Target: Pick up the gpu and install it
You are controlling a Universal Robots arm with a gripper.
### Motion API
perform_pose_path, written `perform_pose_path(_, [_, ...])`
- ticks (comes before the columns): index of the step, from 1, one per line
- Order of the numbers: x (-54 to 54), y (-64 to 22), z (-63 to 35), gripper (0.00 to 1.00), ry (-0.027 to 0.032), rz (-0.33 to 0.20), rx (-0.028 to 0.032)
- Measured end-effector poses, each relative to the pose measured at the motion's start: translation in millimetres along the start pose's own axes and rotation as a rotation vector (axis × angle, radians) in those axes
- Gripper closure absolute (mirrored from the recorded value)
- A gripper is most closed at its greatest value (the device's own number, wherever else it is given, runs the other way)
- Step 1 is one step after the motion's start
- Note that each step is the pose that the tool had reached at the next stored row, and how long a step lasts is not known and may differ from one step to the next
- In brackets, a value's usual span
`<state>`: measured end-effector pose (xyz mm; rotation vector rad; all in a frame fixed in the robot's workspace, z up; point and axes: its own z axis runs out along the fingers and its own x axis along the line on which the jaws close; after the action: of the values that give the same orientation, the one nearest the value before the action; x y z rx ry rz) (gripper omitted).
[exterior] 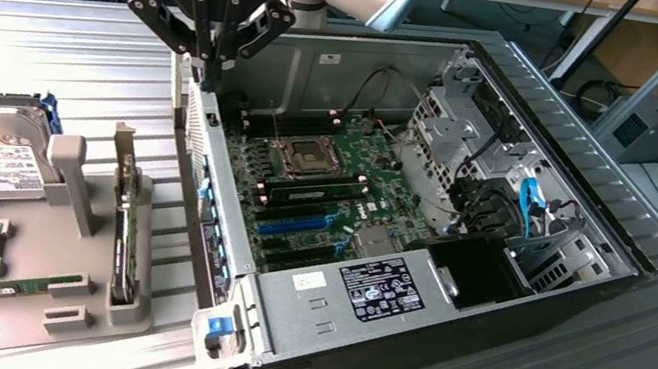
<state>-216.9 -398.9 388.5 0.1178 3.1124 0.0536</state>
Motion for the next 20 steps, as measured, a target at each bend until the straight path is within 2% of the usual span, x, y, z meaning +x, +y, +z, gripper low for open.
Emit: perform_pose_path(20, [6.1,-0.5,0.5,0.89,0.0000,0.000,0.0000])
